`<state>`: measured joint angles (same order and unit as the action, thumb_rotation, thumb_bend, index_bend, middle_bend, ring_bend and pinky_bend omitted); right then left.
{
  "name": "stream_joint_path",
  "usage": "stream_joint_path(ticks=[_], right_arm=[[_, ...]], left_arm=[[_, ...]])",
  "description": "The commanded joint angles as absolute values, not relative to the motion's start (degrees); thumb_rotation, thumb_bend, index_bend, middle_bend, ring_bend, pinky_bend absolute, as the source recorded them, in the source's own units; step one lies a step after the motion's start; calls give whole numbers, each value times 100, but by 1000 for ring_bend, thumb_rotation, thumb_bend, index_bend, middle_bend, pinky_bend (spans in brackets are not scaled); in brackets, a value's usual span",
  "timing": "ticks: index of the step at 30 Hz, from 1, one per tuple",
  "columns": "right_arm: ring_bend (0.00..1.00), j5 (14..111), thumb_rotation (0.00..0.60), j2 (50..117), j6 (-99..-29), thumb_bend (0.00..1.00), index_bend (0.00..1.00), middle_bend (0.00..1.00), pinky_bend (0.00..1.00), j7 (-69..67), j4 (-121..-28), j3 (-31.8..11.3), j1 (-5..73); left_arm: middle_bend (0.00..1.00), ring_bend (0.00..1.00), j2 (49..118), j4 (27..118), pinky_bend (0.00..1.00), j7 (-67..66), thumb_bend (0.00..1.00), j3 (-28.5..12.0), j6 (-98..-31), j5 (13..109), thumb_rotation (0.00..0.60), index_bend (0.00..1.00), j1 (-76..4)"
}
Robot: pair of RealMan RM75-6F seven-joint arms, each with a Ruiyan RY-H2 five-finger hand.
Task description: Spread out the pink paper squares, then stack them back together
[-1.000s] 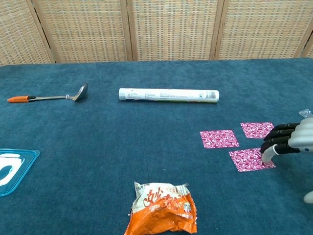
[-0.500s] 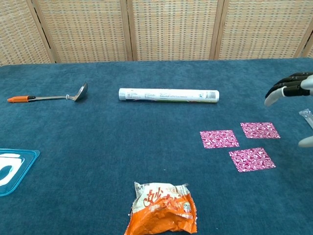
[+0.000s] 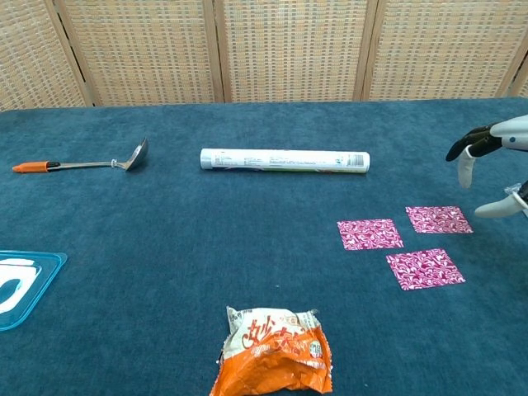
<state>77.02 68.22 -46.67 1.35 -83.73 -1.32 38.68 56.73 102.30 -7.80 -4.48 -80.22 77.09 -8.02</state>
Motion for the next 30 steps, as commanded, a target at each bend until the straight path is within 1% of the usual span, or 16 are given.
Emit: stream_joint_path(ticks=[1, 3, 7, 22, 28, 30], right_arm=[[0, 7558, 348, 6952, -4508, 260, 400, 162, 0, 172, -8227, -194, 3951], [0, 7483, 351, 7033, -4440, 260, 406, 164, 0, 196, -8131, -222, 3978], [0, 7324, 361, 7252, -4335, 311, 407, 166, 0, 261, -7859, -287, 4028], [0, 7093, 362, 7741, -4358, 311, 393, 166, 0, 509, -7169, -379, 4011], [0, 7125, 360, 7835, -4378, 311, 393, 166, 0, 457, -7065, -387, 3988], [0, 7148, 361, 7860, -4378, 288, 390, 166, 0, 443, -7034, -388, 3989]], left_arm=[[0, 0, 5666, 10225, 0, -773, 121, -454, -8023, 7713, 594, 148, -806], [0, 0, 5655, 10223, 0, -766, 121, -462, -8023, 7716, 595, 148, -813], [0, 0, 5625, 10234, 0, -758, 121, -477, -8013, 7732, 595, 148, -833], [0, 0, 5610, 10257, 0, -762, 121, -467, -7961, 7709, 595, 149, -854], [0, 0, 5604, 10276, 0, -787, 121, -465, -7973, 7709, 595, 148, -851], [0, 0, 5598, 10287, 0, -791, 121, -467, -7974, 7703, 595, 148, -851]])
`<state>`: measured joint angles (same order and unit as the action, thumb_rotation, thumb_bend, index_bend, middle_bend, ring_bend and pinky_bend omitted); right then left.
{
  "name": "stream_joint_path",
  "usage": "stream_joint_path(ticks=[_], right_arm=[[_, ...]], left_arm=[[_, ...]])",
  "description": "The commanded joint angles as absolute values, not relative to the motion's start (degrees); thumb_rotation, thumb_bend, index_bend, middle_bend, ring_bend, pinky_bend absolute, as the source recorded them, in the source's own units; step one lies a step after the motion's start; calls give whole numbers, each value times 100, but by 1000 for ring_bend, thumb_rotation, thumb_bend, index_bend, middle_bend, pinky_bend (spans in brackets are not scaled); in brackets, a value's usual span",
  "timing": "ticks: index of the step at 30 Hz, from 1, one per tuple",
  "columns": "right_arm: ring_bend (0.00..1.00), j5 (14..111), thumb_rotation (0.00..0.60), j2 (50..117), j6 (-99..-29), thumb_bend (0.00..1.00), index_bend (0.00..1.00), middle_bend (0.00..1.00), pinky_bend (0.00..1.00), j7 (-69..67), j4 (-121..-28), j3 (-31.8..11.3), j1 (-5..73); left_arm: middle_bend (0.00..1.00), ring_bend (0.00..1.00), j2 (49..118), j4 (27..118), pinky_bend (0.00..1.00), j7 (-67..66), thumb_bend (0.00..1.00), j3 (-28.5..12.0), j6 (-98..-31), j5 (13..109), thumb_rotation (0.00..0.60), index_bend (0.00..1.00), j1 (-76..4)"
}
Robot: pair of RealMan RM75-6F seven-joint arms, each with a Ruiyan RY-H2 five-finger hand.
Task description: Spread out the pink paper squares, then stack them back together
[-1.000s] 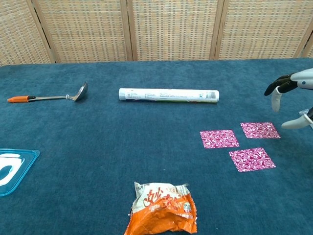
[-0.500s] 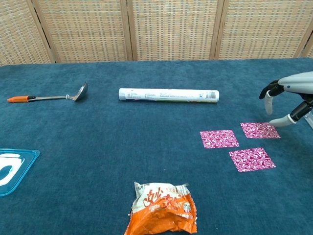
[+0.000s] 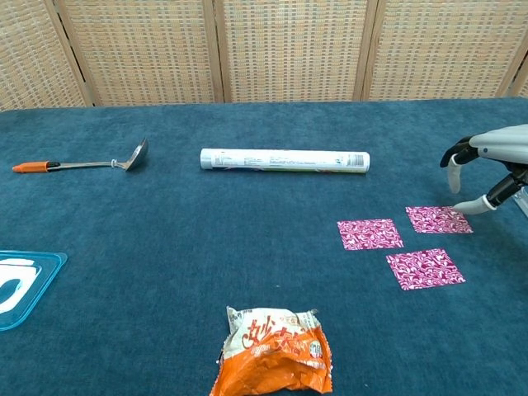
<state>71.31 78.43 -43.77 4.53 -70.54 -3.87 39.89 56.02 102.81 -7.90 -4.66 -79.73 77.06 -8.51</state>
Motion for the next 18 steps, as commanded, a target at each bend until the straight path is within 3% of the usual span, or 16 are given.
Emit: stream_joint_path(ticks=[1, 18], right_arm=[[0, 7165, 362, 7875, -4386, 272, 388, 166, 0, 437, -7017, -389, 3988], [0, 7169, 360, 8200, -4344, 260, 377, 166, 0, 511, -6644, -444, 4034]], left_arm=[[0, 0, 5594, 10295, 0, -790, 121, -469, -7981, 7703, 595, 148, -849], [0, 0, 5574, 10289, 0, -764, 120, -462, -8022, 7684, 595, 148, -812]])
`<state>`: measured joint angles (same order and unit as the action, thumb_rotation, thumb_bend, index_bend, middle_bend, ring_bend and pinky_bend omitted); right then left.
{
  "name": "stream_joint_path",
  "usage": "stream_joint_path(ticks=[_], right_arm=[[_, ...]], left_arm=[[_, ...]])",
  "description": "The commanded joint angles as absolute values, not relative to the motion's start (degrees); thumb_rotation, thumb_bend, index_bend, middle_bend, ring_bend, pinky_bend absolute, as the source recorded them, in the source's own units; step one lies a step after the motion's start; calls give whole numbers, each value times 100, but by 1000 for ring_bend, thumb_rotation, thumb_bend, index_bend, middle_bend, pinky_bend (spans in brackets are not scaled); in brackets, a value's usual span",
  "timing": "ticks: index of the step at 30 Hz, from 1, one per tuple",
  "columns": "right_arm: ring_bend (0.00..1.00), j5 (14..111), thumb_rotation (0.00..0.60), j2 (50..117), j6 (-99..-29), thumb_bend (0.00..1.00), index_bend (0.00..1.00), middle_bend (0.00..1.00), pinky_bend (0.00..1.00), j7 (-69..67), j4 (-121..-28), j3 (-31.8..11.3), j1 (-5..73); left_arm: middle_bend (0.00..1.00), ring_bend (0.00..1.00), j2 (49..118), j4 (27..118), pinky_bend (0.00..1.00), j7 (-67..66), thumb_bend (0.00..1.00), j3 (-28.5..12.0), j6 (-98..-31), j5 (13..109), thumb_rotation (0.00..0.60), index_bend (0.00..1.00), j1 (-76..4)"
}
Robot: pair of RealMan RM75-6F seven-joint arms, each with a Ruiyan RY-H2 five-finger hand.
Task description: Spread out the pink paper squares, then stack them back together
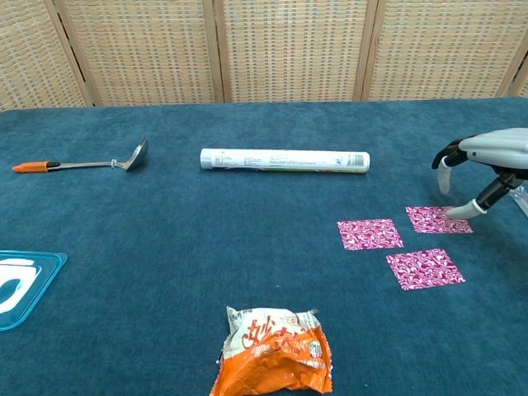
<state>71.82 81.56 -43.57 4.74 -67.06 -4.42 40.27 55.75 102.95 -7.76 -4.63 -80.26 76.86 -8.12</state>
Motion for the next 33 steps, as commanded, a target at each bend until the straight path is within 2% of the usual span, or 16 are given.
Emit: stream_joint_path(ticks=[1, 10, 33], right_arm=[[0, 7170, 360, 8226, -4337, 260, 377, 166, 0, 546, -6598, -437, 4038], [0, 7177, 362, 8439, -4299, 260, 373, 166, 0, 644, -6219, -400, 4025], [0, 7389, 361, 8612, -4303, 260, 373, 166, 0, 501, -6075, -370, 3989]], left_arm=[[0, 0, 5573, 10284, 0, -757, 120, -463, -8024, 7686, 595, 148, -811], [0, 0, 5578, 10267, 0, -755, 121, -454, -8009, 7679, 597, 148, -809], [0, 0, 5602, 10259, 0, -782, 120, -456, -7991, 7656, 595, 148, -817]])
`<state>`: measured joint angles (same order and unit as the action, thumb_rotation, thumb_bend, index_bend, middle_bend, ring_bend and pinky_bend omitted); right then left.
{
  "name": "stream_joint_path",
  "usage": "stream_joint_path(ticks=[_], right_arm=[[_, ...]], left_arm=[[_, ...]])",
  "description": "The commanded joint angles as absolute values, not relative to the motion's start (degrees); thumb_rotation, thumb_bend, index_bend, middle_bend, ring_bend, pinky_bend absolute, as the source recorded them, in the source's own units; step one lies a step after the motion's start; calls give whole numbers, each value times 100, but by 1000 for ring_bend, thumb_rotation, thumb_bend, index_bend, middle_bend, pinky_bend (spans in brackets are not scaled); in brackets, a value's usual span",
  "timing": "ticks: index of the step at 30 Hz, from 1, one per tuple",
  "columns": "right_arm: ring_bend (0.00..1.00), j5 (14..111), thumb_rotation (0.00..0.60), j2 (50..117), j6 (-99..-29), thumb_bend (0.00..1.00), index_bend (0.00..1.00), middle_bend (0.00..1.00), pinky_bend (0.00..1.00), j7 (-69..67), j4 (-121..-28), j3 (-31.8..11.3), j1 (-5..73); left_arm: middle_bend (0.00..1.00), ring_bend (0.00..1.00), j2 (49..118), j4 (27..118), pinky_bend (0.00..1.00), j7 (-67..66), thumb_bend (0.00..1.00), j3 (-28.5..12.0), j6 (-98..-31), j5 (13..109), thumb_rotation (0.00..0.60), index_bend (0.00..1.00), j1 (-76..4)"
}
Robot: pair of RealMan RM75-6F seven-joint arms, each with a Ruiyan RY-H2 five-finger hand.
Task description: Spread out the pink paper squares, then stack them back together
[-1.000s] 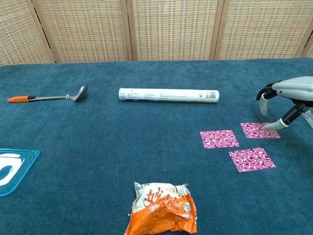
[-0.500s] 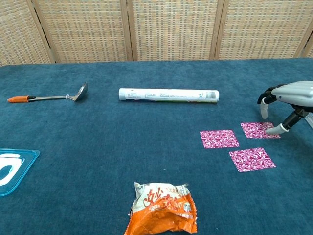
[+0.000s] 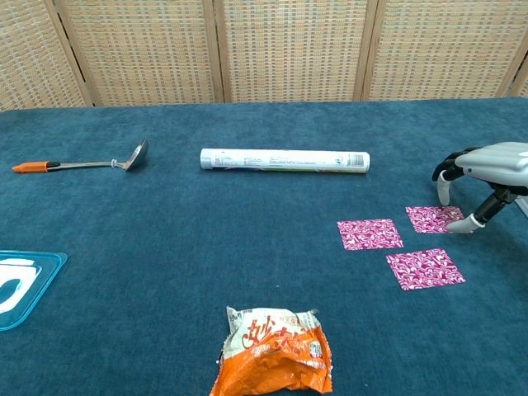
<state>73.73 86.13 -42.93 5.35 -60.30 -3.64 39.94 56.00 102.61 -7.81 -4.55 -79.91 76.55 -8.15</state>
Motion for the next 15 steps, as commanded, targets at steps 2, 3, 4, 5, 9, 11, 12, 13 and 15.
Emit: stream_joint_path(ticks=[2, 3, 4, 5, 9, 11, 12, 13, 15], right_arm=[[0, 7423, 361, 8597, -4313, 260, 373, 166, 0, 481, -6145, -375, 3997], [0, 7429, 361, 8593, -4310, 260, 373, 166, 0, 477, -6171, -379, 4001], [0, 7430, 361, 8589, -4302, 260, 373, 166, 0, 468, -6205, -386, 4008], [0, 7427, 360, 8587, -4287, 260, 373, 166, 0, 460, -6263, -398, 4021], [0, 7418, 361, 8606, -4256, 260, 373, 166, 0, 533, -6414, -438, 4082], [0, 7386, 361, 8614, -4228, 260, 373, 166, 0, 582, -6471, -463, 4113], [0, 7366, 361, 8621, -4213, 260, 373, 166, 0, 610, -6501, -480, 4132], [0, 7351, 362, 8626, -4206, 260, 373, 166, 0, 630, -6521, -492, 4143], [0, 7306, 363, 8646, -4203, 260, 373, 166, 0, 702, -6569, -528, 4174]], left_arm=[[0, 0, 5604, 10255, 0, -784, 120, -464, -7992, 7654, 595, 148, -822], [0, 0, 5605, 10253, 0, -783, 120, -465, -7990, 7652, 596, 148, -824], [0, 0, 5606, 10250, 0, -779, 120, -467, -7990, 7650, 596, 148, -824], [0, 0, 5609, 10243, 0, -772, 120, -467, -7988, 7645, 596, 148, -823], [0, 0, 5613, 10215, 0, -752, 120, -468, -7972, 7621, 595, 148, -822], [0, 0, 5612, 10204, 0, -741, 120, -468, -7965, 7617, 595, 148, -824], [0, 0, 5611, 10198, 0, -733, 121, -470, -7964, 7616, 595, 148, -824], [0, 0, 5609, 10193, 0, -728, 121, -472, -7965, 7616, 596, 148, -824], [0, 0, 5606, 10179, 0, -714, 121, -475, -7968, 7612, 596, 148, -821]])
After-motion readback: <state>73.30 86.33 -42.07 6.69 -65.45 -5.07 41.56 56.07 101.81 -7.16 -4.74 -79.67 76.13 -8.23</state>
